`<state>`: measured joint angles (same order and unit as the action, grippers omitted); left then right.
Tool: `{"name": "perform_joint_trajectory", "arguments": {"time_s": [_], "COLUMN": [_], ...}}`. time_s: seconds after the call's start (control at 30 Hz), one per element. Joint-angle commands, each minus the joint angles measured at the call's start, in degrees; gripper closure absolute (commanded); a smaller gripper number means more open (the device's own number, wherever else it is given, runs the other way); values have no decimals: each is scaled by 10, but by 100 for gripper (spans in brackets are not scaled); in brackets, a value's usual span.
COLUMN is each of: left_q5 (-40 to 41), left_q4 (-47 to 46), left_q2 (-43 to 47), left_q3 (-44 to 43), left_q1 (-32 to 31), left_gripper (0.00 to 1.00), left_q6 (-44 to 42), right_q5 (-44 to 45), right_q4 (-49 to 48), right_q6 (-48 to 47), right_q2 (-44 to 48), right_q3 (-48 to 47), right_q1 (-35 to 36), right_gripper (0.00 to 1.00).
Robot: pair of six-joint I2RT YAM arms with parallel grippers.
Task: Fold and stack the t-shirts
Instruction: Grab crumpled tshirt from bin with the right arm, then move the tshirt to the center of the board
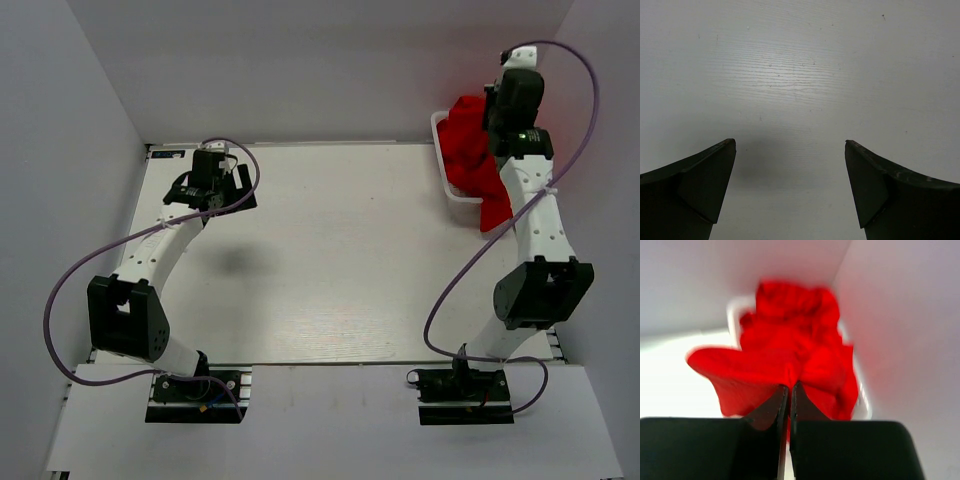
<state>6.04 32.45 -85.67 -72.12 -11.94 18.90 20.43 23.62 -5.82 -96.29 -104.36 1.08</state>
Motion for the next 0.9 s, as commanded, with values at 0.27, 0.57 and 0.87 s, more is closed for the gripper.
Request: {"name": "perform_joint_trajectory", "arguments": {"time_s": [0.27,0.57,0.87], "left_q5": [-27,-21,8], "left_q4": [-3,15,74], "left_q2": [44,71,128], "left_q3": [-43,-48,-43], "left_q1": [3,3,3], "left_gripper": [0,0,0], "left_q6": [-15,-15,24], "right_q5": [-257,-519,-604], "right_q4": [-219,-393,-364], "right_q6": [48,266,219], "right_q2": [32,13,41], "right_q3": [-235,-256,-38], "right_q1": [4,34,120], "right_gripper": [100,100,100]}}
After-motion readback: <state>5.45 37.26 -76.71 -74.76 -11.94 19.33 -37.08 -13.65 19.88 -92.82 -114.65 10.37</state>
